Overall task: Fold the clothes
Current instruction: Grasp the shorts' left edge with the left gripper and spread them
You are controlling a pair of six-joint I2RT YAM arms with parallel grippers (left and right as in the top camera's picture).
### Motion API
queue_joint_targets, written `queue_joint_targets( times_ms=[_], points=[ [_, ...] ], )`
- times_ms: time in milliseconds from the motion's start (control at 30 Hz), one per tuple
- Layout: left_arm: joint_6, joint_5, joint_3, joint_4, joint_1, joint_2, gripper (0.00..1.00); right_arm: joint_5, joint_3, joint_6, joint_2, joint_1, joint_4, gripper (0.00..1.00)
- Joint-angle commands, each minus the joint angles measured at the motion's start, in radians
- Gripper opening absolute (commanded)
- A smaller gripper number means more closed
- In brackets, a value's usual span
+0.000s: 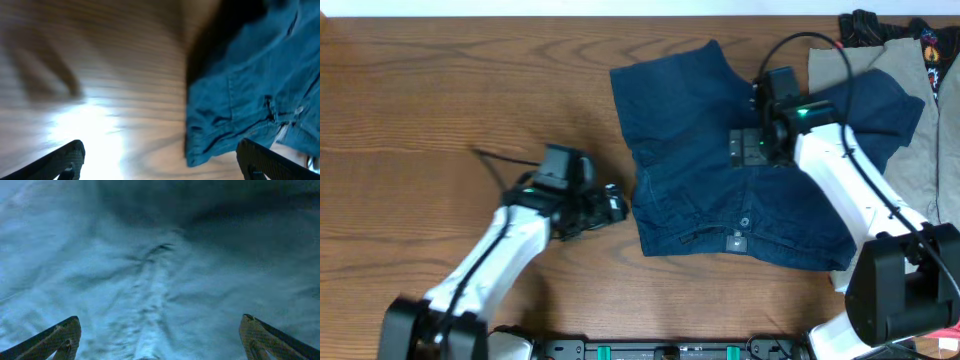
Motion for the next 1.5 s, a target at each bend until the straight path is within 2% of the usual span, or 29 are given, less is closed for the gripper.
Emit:
queue_joint_targets(
  times_ms=[0, 133, 167, 200, 267, 333, 367, 467, 567, 700, 833, 933, 967, 1000, 1067, 1100, 1133, 1167, 1367, 1467],
  points=[
    [-0.074, 0.016, -0.011, 0.084, -0.093, 0.08, 0.98, 0.016, -0.001, 0.002, 0.005, -0.042, -0.018, 0.99],
    [-0.128, 0.016, -0.011, 0.222, -0.19, 0.169, 0.99, 0.016, -0.001, 0.002, 0.005, -0.076, -0.029, 0.99],
    [-0.138, 0.016, -0.011, 0.252, -0.209, 0.188, 0.96, 0.015, -0.001, 0.002, 0.005, -0.081, -0.029, 0.99],
    [-0.15, 0.016, -0.011, 0.28, -0.23, 0.209, 0.88, 0.015, -0.001, 0.002, 0.005, -0.087, -0.03, 0.99],
    [-0.163, 0.016, -0.011, 0.312, -0.261, 0.24, 0.53, 0.016, -0.001, 0.002, 0.005, -0.093, -0.032, 0.99],
    [-0.161, 0.015, -0.011, 0.312, -0.282, 0.262, 0.11, 0.016, -0.001, 0.002, 0.005, -0.098, -0.032, 0.99],
    [-0.161, 0.015, -0.011, 0.295, -0.283, 0.267, 0.06, 0.016, -0.001, 0.002, 0.005, -0.1, -0.033, 0.99],
    [-0.096, 0.006, -0.007, 0.207, -0.254, 0.261, 0.06, 0.016, -0.001, 0.002, 0.005, -0.106, -0.034, 0.99],
    [0.022, -0.101, 0.031, 0.035, -0.159, 0.238, 0.06, 0.015, -0.001, 0.002, 0.005, -0.106, -0.035, 0.99],
    [0.135, -0.299, 0.157, -0.167, 0.054, 0.208, 0.06, 0.006, -0.001, 0.002, 0.005, -0.106, -0.035, 0.99],
    [0.196, -0.33, 0.344, -0.208, 0.275, 0.206, 0.05, -0.041, -0.001, 0.002, 0.005, -0.105, -0.032, 0.99],
    [0.194, -0.329, 0.459, -0.195, 0.402, 0.206, 0.08, -0.074, -0.001, 0.002, 0.005, -0.105, -0.031, 0.99],
    [0.182, -0.327, 0.485, -0.193, 0.434, 0.206, 0.16, -0.079, -0.001, 0.002, 0.005, -0.105, -0.032, 0.99],
    [0.161, -0.316, 0.508, -0.194, 0.467, 0.206, 0.33, -0.079, -0.001, 0.002, 0.005, -0.105, -0.033, 0.99],
    [0.144, -0.253, 0.526, -0.206, 0.515, 0.206, 0.57, -0.079, -0.001, 0.002, 0.005, -0.105, -0.035, 0.99],
    [0.142, -0.209, 0.526, -0.219, 0.531, 0.206, 0.76, -0.079, -0.001, 0.002, 0.005, -0.105, -0.035, 0.99],
    [0.142, -0.163, 0.524, -0.246, 0.543, 0.207, 0.89, -0.079, -0.002, 0.002, 0.005, -0.105, -0.035, 0.99],
    [0.142, -0.129, 0.519, -0.28, 0.547, 0.209, 0.98, -0.079, -0.001, 0.002, 0.005, -0.105, -0.035, 0.99],
    [0.142, -0.036, 0.47, -0.528, 0.498, 0.209, 0.98, -0.079, -0.002, 0.002, 0.005, -0.105, -0.028, 0.99],
    [0.14, -0.036, 0.419, -0.575, 0.441, 0.209, 0.98, -0.079, -0.002, 0.002, 0.005, -0.105, -0.028, 0.99]
  ],
)
